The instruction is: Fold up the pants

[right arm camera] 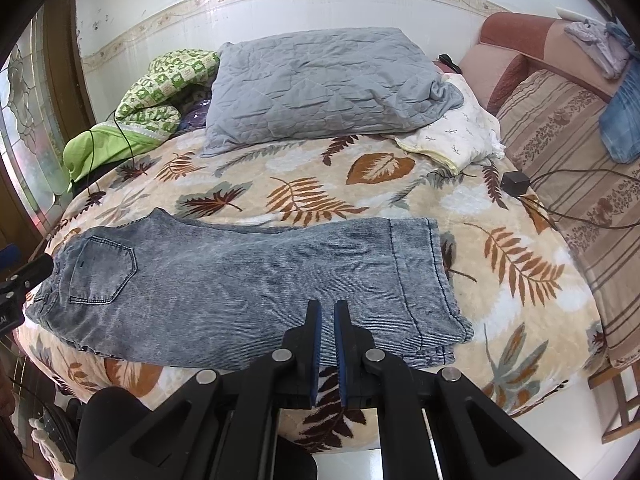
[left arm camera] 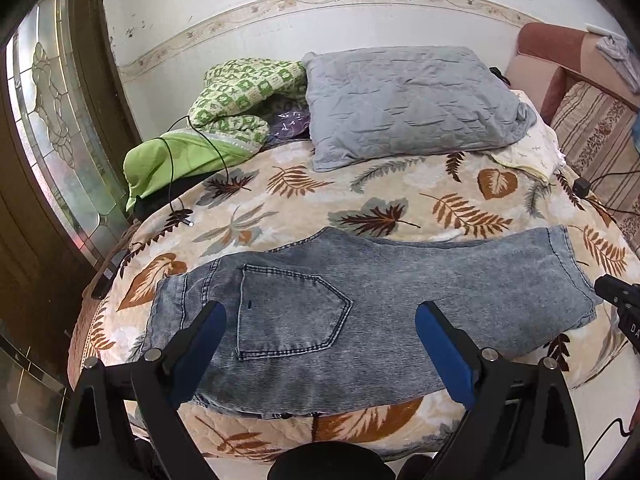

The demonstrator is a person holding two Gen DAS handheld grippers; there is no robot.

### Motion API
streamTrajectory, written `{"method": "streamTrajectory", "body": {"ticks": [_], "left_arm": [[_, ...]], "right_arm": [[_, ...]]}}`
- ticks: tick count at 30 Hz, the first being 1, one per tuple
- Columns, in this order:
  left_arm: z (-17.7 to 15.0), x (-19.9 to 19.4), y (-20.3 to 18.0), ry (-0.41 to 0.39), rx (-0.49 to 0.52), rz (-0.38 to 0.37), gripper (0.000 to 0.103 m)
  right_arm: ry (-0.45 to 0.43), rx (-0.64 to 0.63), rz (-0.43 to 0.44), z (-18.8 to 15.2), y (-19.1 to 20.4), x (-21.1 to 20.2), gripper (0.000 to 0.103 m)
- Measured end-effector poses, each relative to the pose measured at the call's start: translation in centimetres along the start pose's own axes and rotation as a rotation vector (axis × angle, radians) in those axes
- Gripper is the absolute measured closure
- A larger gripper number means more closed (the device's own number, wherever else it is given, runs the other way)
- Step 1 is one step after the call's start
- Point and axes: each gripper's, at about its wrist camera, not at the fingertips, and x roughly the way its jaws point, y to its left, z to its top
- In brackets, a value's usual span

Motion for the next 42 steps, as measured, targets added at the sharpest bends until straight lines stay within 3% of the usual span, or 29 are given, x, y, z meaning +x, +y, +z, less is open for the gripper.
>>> {"method": "streamTrajectory", "body": {"ticks": [23, 42], "left_arm": [[0.0, 0.2, 0.6, 0.001, -0.007, 0.01, 0.007], [-0.4, 0.8, -1.0, 0.023, 0.036, 0.009, 0.007]], "right_arm": [[0.004, 0.009, 0.006, -0.2, -0.2, 0.3, 0.095], [0.014, 0.025, 0.01, -0.3, -0.9, 0.9, 0.095]]}}
